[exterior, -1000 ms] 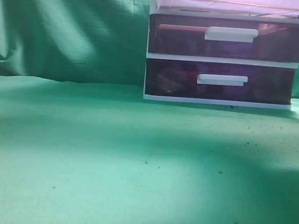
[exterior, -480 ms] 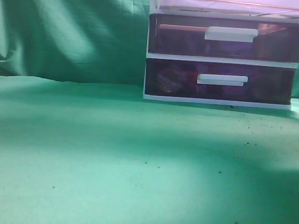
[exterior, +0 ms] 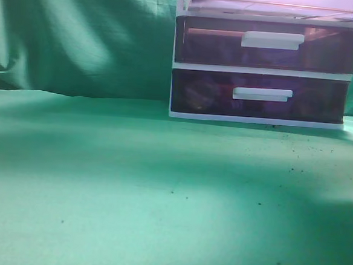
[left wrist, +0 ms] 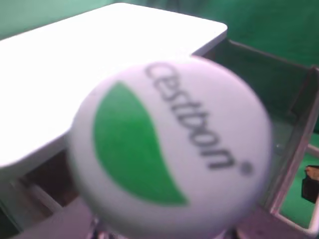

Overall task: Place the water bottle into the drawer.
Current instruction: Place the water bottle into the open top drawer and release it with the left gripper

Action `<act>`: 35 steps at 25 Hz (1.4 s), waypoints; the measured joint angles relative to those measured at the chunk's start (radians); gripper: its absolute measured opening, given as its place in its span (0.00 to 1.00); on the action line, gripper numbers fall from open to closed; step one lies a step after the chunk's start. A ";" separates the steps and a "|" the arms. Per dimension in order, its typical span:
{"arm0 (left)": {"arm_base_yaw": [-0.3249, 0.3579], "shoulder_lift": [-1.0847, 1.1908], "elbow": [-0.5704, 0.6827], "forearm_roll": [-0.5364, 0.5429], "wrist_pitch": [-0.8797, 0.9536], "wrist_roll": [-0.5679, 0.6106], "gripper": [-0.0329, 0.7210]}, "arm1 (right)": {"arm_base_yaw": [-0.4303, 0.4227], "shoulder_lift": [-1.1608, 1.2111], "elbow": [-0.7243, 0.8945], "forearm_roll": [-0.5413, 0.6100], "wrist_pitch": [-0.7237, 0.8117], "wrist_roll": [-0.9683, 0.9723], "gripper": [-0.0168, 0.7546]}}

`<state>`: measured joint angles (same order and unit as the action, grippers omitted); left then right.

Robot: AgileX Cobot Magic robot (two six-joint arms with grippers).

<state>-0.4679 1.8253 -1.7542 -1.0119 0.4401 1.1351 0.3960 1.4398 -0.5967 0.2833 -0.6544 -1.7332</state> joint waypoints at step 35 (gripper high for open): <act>-0.185 0.511 -0.557 -0.744 -0.088 0.671 0.84 | 0.006 -0.002 0.002 0.068 0.022 0.004 0.14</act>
<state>-0.6526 2.3359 -2.3115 -1.7561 0.3519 1.8061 0.4020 1.4376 -0.5948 0.3515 -0.6326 -1.7289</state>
